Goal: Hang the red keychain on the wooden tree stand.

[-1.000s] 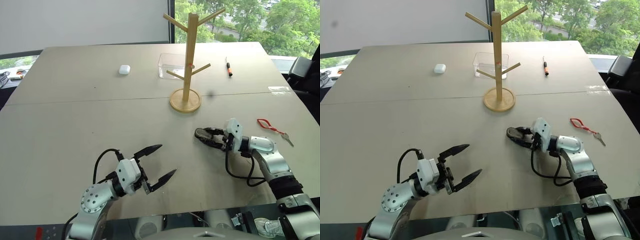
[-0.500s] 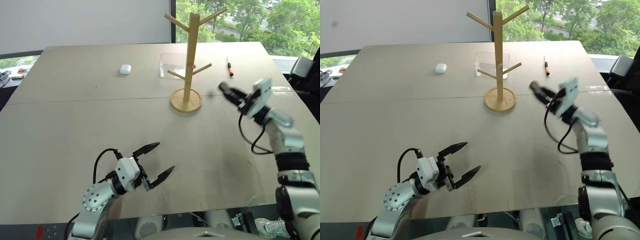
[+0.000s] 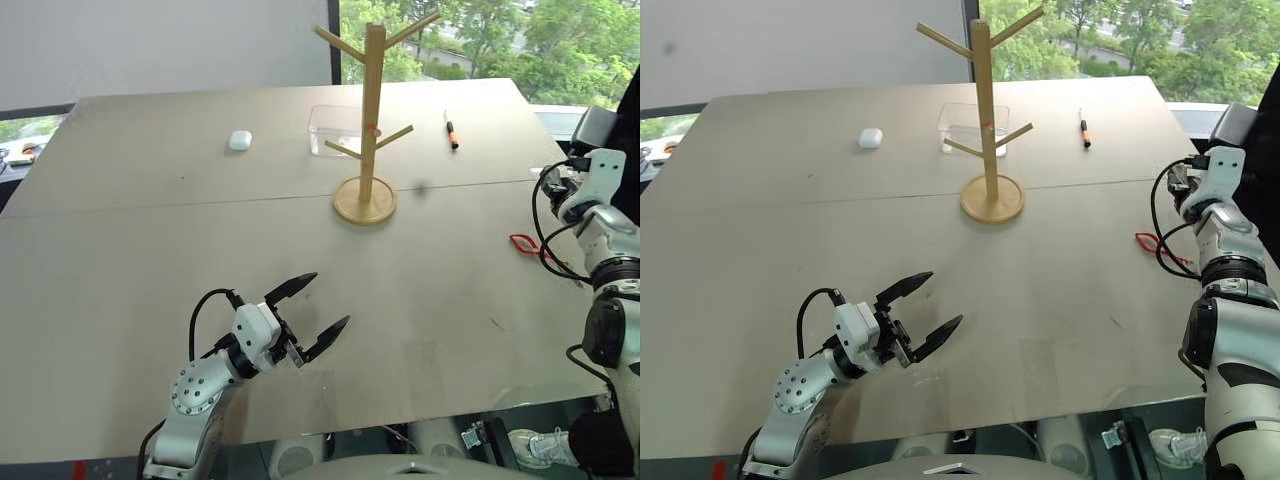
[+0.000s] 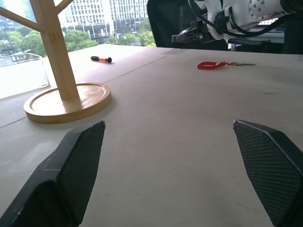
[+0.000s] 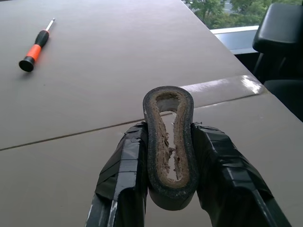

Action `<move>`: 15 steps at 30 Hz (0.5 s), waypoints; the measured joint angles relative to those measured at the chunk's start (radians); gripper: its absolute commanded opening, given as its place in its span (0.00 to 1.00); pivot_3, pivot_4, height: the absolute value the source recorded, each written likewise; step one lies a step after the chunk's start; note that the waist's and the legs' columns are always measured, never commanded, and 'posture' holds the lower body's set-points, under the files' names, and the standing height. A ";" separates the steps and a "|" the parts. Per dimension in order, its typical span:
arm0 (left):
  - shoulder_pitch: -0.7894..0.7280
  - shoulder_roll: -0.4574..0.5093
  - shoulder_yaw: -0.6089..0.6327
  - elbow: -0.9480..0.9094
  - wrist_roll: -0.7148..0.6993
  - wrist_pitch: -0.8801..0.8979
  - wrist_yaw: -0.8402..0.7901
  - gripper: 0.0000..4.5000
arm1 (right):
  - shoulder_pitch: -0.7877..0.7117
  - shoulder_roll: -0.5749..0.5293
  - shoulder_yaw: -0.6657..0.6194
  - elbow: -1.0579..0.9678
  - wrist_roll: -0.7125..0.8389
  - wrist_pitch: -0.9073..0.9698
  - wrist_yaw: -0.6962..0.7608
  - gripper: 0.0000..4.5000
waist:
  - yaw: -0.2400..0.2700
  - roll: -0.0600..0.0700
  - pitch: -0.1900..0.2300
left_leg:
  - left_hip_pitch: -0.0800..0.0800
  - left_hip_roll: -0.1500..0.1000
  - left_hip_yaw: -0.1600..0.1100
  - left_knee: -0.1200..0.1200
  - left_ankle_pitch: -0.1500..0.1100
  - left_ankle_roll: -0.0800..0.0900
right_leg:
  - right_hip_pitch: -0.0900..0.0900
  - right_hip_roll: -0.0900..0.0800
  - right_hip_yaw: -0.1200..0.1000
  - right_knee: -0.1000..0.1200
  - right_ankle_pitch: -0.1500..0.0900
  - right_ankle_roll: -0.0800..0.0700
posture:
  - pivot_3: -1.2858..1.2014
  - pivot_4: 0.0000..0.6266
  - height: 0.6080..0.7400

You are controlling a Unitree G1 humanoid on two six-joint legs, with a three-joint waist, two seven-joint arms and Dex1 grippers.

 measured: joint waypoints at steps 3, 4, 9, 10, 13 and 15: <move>0.008 0.000 0.000 -0.012 0.000 0.017 0.012 1.00 | 0.000 -0.004 -0.009 0.018 -0.006 -0.009 -0.028 0.28 | 0.000 0.000 0.000 | 0.000 0.000 0.000 0.000 0.000 0.000 | -0.001 0.000 0.000 0.000 0.000 0.000 | 0.52 0.24 1.00; 0.009 0.001 0.000 -0.014 0.000 0.019 0.015 1.00 | 0.000 -0.004 -0.013 0.020 -0.006 -0.010 -0.031 0.28 | 0.000 0.000 0.000 | 0.000 0.000 0.000 0.000 0.000 0.000 | -0.001 0.000 0.001 0.000 0.000 0.000 | 0.52 0.24 1.00; 0.008 0.004 0.000 -0.042 0.000 0.043 0.023 1.00 | 0.000 -0.004 -0.019 0.023 -0.016 -0.017 -0.040 0.50 | 0.001 0.000 0.000 | 0.000 0.000 0.001 0.000 0.000 0.000 | -0.001 0.000 0.001 0.000 0.000 0.000 | 0.52 0.24 1.00; 0.007 0.005 0.000 -0.051 0.000 0.054 0.026 1.00 | 0.000 -0.005 -0.024 0.023 -0.018 -0.019 -0.041 0.64 | 0.001 0.000 0.000 | 0.000 0.000 0.001 -0.001 0.000 0.000 | -0.001 0.000 0.001 0.000 0.000 0.000 | 0.52 0.24 1.00; 0.006 0.005 0.000 -0.051 0.000 0.059 0.029 1.00 | 0.000 -0.005 -0.028 0.023 -0.019 -0.024 -0.041 0.81 | 0.001 0.000 0.000 | 0.000 0.000 0.001 -0.001 0.000 0.000 | -0.001 0.000 0.001 0.000 0.000 0.000 | 0.52 0.24 1.00; 0.004 0.005 0.000 -0.051 -0.001 0.065 0.031 1.00 | 0.000 -0.005 -0.033 0.023 -0.019 -0.031 -0.040 0.95 | 0.001 0.000 0.000 | 0.000 0.000 0.001 -0.001 0.000 0.000 | -0.001 0.000 0.001 0.000 0.000 0.000 | 0.52 0.24 1.00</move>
